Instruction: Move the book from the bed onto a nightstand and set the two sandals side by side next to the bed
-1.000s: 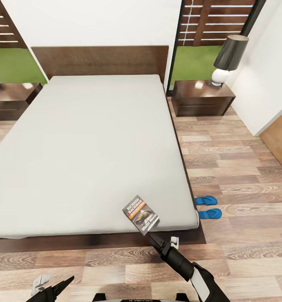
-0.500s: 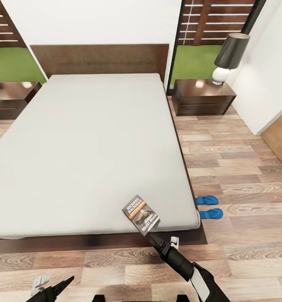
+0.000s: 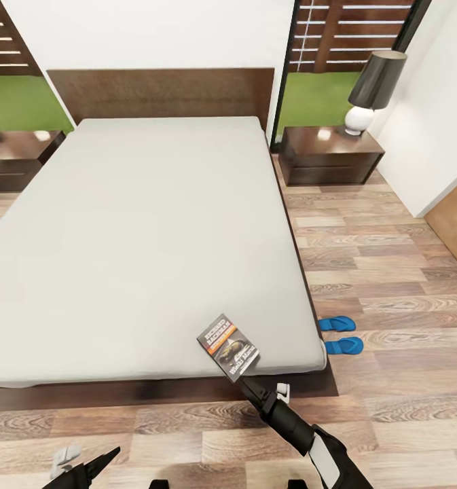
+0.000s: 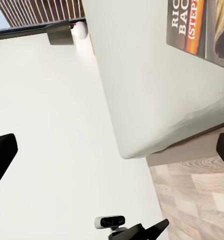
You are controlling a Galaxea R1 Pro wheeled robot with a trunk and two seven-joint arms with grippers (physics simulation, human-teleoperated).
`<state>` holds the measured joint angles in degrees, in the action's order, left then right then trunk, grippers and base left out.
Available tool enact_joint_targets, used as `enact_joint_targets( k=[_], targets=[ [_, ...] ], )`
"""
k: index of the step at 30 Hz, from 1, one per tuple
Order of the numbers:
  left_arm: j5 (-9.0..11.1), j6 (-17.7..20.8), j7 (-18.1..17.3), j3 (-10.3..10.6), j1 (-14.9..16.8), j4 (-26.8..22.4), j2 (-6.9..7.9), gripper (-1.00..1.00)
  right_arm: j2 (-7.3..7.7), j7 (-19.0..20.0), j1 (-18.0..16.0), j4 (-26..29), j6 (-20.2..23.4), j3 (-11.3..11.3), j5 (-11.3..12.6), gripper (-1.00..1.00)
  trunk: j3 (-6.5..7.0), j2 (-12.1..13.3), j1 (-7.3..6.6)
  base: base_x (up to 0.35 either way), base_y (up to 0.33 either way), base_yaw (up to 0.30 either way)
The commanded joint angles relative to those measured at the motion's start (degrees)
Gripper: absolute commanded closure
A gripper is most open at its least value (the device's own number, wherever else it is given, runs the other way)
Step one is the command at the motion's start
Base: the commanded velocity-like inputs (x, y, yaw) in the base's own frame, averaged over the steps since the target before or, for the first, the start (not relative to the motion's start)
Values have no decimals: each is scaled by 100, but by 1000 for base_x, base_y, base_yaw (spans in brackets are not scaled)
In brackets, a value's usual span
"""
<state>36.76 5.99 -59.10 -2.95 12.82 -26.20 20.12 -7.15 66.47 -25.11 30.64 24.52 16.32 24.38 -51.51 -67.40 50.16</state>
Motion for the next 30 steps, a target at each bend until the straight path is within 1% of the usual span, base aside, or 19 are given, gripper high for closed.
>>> enact_joint_targets(
  k=[1,30],
  targets=[
    [33,60,-22,-3,2,1,1,-100,-6,18,-3,1,53,29,-3,-100,-22,-44,23,0,0,0],
    [33,60,-22,-3,2,1,1,-100,-6,15,-3,-6,53,29,-3,-100,-542,-1207,660,0,0,0]
  ],
)
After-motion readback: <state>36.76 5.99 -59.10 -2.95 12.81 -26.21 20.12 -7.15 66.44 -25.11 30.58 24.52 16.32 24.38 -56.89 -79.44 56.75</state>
